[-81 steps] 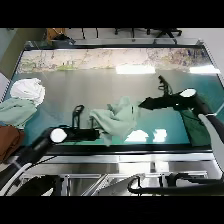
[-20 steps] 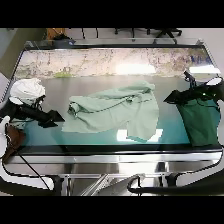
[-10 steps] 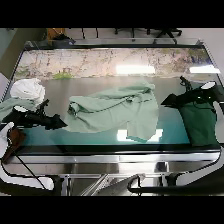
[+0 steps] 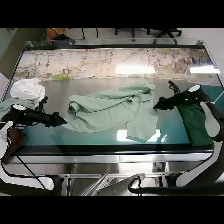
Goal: Fold the shirts.
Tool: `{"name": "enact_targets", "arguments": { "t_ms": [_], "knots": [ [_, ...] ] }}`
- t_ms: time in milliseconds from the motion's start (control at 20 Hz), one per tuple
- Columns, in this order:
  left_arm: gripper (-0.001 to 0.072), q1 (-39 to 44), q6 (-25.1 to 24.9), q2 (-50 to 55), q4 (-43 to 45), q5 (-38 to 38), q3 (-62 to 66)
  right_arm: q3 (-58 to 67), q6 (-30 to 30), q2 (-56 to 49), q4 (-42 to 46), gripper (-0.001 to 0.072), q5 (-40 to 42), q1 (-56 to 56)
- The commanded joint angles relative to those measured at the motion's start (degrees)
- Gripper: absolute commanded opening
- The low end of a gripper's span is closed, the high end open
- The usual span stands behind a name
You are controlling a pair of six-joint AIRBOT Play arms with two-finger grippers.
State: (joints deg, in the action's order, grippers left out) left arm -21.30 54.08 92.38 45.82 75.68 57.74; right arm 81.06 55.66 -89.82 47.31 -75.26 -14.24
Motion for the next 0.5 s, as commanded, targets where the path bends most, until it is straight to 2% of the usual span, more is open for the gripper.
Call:
{"name": "enact_targets", "arguments": {
  "t_ms": [0, 100, 200, 300, 450],
  "knots": [
    [0.0011, -0.1, -0.1, -4.9, -7.7, 3.0, 0.7, 4.9, -3.1, 1.8, -9.0, 0.0015, -9.6, 1.4],
    [0.0010, -0.1, 0.0, -12.5, -16.0, 8.7, 6.3, 12.6, -4.6, 8.3, -16.8, 0.0014, -11.1, 1.3],
    [0.0010, -0.8, 2.0, -22.4, -26.3, 11.3, 16.9, 23.0, -6.5, 17.2, -22.3, 0.0014, -8.2, 0.5],
    [0.0011, -3.7, 5.3, -32.3, -34.6, 7.2, 30.3, 33.3, -7.1, 26.5, -23.0, 0.0014, -0.7, -0.7],
    [0.0011, -12.5, 11.5, -42.1, -36.3, -0.9, 49.8, 38.5, -7.1, 39.5, -17.3, 0.0014, 11.5, -1.5]
  ]
}}
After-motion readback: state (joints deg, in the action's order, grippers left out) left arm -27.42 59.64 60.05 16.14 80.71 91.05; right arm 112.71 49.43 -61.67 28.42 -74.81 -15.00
